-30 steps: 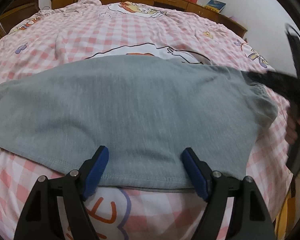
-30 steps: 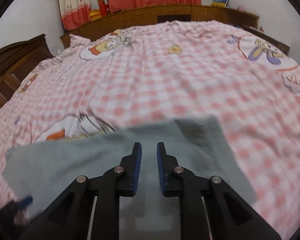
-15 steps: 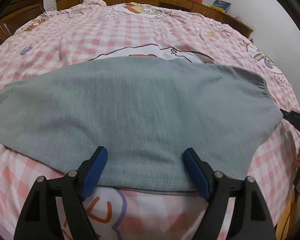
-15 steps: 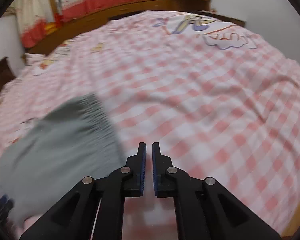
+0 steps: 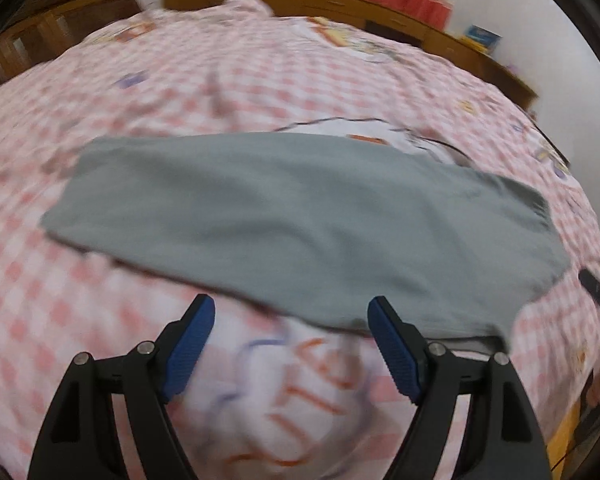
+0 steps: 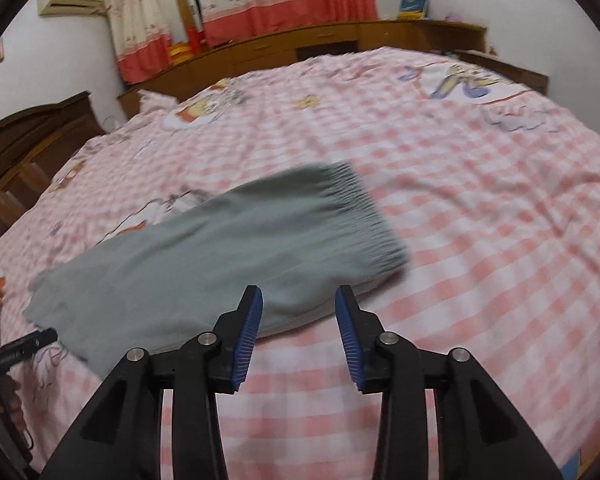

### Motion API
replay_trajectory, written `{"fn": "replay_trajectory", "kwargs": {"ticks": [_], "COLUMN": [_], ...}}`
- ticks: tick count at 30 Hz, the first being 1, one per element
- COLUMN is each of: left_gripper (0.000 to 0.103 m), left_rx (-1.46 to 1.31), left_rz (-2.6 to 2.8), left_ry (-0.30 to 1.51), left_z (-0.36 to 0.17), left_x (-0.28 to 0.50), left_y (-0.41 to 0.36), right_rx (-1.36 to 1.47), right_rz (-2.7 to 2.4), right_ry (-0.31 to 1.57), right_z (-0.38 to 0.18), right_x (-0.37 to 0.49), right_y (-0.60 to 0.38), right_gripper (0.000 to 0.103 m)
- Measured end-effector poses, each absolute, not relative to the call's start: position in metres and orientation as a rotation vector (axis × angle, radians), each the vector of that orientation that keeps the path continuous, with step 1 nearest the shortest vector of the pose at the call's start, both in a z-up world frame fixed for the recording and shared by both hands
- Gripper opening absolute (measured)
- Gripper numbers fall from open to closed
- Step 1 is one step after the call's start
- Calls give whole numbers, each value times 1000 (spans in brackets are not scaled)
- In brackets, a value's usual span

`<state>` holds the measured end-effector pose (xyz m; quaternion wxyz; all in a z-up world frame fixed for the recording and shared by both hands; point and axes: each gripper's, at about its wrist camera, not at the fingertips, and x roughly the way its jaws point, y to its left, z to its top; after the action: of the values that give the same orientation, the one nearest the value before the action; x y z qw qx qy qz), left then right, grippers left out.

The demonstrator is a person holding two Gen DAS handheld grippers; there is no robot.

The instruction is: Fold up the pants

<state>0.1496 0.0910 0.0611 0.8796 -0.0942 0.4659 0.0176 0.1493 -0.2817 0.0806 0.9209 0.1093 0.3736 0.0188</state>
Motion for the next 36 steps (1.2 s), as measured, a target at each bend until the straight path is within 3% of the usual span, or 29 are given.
{"fn": "replay_trajectory", "kwargs": {"ticks": [9, 16, 36], "left_gripper": [82, 84, 84], "left_rx": [-572, -586, -894], "left_rz": [60, 56, 97], "left_ry": [962, 982, 684], "left_z": [59, 48, 29], "left_x": [139, 151, 192], "left_y": [164, 160, 220], "right_rx": [229, 178, 245], "right_rz": [96, 67, 102], "right_ry": [858, 814, 756], "right_z": [34, 24, 14], "right_x": [172, 166, 164], "right_y": [-228, -220, -230], "right_gripper": [39, 40, 42]}}
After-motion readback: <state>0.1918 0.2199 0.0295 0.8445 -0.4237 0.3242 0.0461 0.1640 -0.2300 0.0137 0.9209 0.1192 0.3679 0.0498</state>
